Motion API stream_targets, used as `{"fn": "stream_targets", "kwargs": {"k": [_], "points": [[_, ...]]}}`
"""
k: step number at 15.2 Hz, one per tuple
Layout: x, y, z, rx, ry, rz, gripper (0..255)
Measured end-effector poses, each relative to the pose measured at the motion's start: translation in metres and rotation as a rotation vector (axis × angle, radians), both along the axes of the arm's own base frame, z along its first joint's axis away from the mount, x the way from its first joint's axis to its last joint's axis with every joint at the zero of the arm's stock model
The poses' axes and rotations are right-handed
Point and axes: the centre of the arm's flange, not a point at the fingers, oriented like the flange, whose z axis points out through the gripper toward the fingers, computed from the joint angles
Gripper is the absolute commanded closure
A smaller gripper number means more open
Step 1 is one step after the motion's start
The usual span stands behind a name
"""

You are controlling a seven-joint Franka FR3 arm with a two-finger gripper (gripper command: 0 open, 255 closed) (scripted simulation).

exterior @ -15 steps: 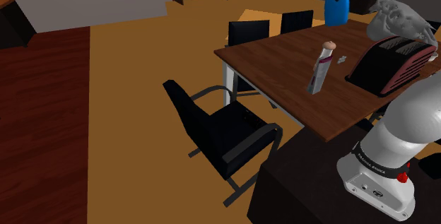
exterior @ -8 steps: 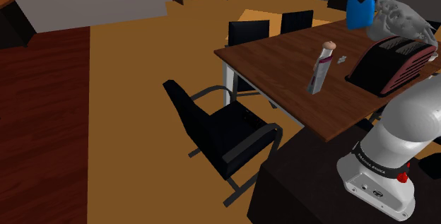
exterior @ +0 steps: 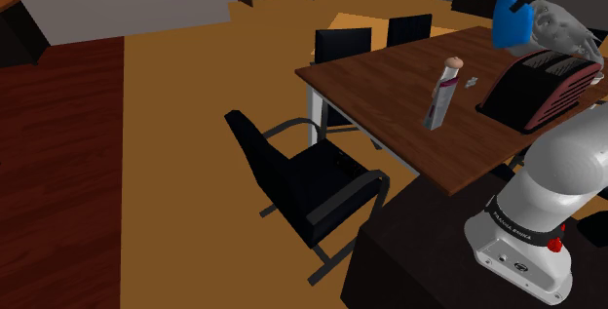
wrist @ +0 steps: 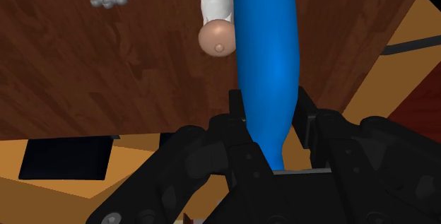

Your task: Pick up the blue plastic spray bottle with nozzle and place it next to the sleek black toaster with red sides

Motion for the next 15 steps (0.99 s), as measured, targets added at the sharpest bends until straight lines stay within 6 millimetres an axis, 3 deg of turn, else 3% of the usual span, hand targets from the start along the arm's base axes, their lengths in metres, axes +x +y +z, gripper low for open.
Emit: {"fn": "stream_targets", "kwargs": {"k": [15], "points": [[0.000, -0.001, -0.078, 0.000, 0.000, 0.000, 255]]}}
